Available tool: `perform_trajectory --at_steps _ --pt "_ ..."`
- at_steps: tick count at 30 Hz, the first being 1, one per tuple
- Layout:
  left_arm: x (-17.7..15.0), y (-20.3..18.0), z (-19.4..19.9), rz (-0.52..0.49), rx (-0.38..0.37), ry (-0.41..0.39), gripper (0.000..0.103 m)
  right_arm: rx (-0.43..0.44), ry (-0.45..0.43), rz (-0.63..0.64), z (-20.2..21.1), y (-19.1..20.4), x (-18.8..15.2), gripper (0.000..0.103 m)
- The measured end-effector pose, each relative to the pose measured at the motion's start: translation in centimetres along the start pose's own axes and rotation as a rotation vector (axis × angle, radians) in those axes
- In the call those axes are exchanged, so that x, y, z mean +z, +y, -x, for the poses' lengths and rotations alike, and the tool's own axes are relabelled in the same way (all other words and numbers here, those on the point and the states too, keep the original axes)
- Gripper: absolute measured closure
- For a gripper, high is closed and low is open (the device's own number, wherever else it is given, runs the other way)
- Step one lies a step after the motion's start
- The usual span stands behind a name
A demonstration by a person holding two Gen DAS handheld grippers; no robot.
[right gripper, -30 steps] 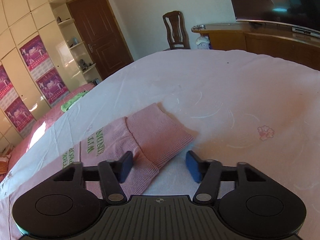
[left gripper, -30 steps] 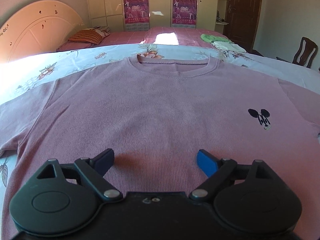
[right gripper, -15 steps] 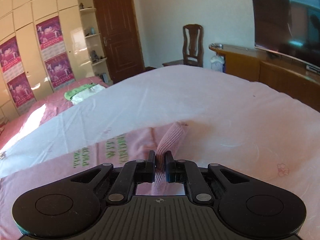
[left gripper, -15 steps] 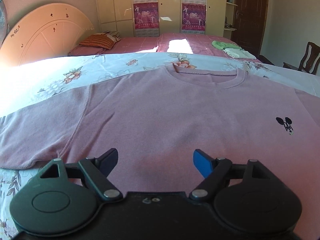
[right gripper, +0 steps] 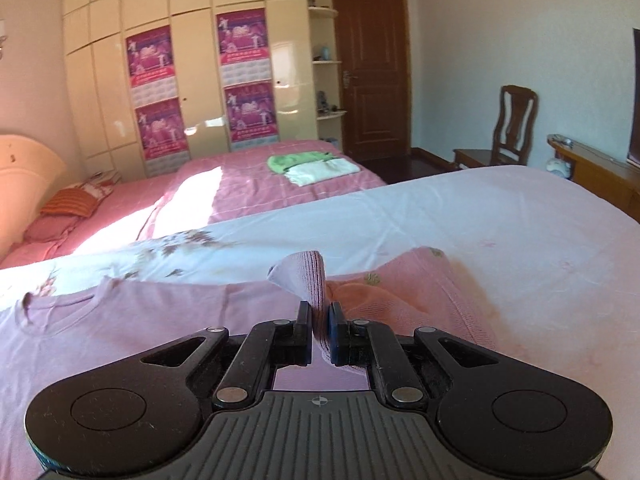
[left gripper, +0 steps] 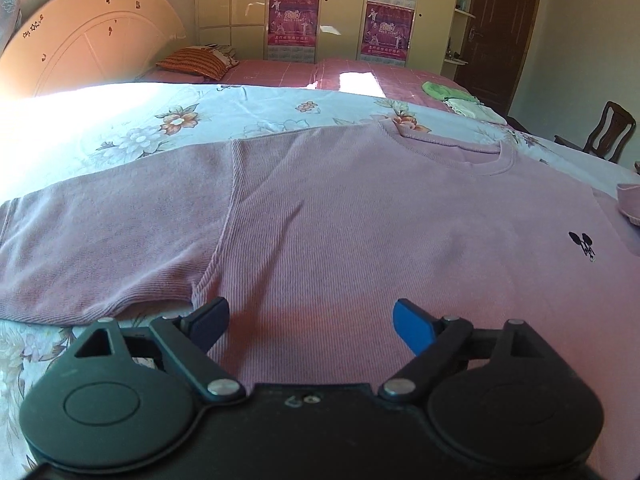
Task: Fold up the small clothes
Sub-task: 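Fold the held sleeve and side across the sweatshirt body with the right tool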
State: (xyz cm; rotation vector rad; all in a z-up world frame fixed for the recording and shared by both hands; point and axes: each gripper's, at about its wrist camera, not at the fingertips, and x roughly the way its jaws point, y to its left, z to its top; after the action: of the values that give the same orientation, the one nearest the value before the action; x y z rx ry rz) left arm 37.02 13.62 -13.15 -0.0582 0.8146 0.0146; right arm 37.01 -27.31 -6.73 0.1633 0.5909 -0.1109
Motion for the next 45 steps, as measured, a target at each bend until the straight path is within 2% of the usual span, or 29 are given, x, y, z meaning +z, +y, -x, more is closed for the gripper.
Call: perform_trajectory --at_steps 13,15,17,21,24,25,26,27,30,32,34,35,37,42,43,44,45 --pt "-0.8 4.9 1.2 0.030 -0.030 0.000 0.019 0.206 0.070 0.149 -1.8 15.8 -3.5 0.096" --pt "-0.8 5.6 1.2 0.045 -0.037 0.001 0.021 0.244 0.081 0.179 -1.8 18.1 -4.2 0.096" --pt "-0.8 6.3 1.4 0.059 -0.056 0.003 0.027 0.281 0.087 0.226 -1.8 20.6 -5.2 0.096" --pt "-0.6 6.8 1.7 0.066 -0.085 0.000 0.029 0.347 0.117 0.307 -2.6 24.2 -7.3 0.095" --pt "-0.2 6.9 1.5 0.117 -0.126 0.003 0.029 0.400 0.155 0.382 -3.6 25.6 -8.8 0.094" --pt "-0.1 6.8 1.3 0.138 -0.145 0.003 0.029 0.404 0.144 0.414 -3.3 25.6 -9.2 0.080" --pt "0.2 6.7 1.1 0.158 -0.164 0.005 0.029 0.418 0.133 0.421 -2.9 25.4 -9.3 0.058" --pt "0.5 6.3 0.7 0.184 -0.194 0.007 0.029 0.440 0.108 0.409 -2.4 24.8 -9.2 0.054" --pt "1.6 4.3 -0.9 0.226 -0.286 0.018 0.030 0.396 0.060 0.359 -1.0 22.1 -8.8 0.055" --pt "2.4 2.0 -2.6 0.222 -0.356 0.031 0.043 0.350 0.059 0.289 -0.1 19.4 -8.1 0.068" --pt "3.4 -0.8 -4.9 0.203 -0.406 0.077 0.048 0.305 0.069 0.219 0.1 16.8 -7.6 0.069" --pt "3.9 -2.2 -6.0 0.190 -0.418 0.096 0.048 0.285 0.071 0.187 0.5 15.2 -7.3 0.069" --pt "4.8 -4.8 -7.8 0.149 -0.393 0.104 0.048 0.250 0.077 0.143 1.0 12.8 -6.8 0.069" --pt "6.7 -9.2 -10.4 0.115 -0.404 0.115 0.051 0.144 0.075 0.054 2.5 7.6 -6.6 0.069" --pt "6.8 -10.1 -10.7 0.087 -0.399 0.109 0.067 0.122 0.074 0.029 2.8 6.5 -6.6 0.069" --pt "7.0 -10.8 -10.7 0.063 -0.387 0.101 0.096 0.109 0.077 0.004 2.8 5.5 -6.6 0.069" --pt "7.1 -11.0 -10.2 0.061 -0.383 0.068 0.099 0.101 0.080 -0.028 3.1 4.2 -6.6 0.069"
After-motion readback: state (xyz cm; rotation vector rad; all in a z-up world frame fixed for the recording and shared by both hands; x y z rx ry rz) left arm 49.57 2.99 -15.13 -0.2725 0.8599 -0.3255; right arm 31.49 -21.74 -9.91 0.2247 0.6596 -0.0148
